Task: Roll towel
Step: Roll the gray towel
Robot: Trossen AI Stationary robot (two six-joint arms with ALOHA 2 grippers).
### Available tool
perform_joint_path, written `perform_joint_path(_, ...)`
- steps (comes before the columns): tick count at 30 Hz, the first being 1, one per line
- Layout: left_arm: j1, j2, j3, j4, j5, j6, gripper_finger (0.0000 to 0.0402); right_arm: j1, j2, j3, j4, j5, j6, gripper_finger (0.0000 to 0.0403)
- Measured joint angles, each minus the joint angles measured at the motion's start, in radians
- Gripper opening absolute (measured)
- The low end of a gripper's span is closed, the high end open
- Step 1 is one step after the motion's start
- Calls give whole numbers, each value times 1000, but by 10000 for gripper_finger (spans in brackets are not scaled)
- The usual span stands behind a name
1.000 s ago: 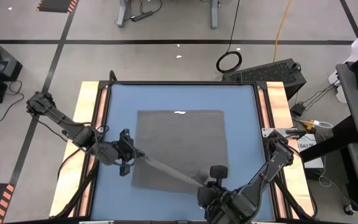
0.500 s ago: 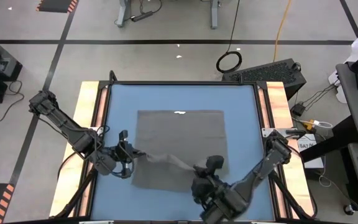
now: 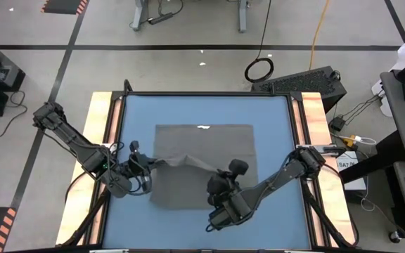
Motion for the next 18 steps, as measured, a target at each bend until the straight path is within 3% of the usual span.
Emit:
perform_joint_path(5, -57, 0, 0, 64, 110, -95, 4, 17, -10, -6, 28, -247, 39, 0)
perform_joint_path(11, -139, 2, 0, 139, 356, -307, 4, 100, -131, -5, 131, -599, 8, 0)
perform_joint_path(14, -183, 2, 0, 139, 413, -402, 4, 127, -201, -5, 182, -658, 1, 0)
perform_joint_path(18, -218, 2, 0, 139, 418, -409, 4, 140, -268, -4, 264, -662, 29, 0)
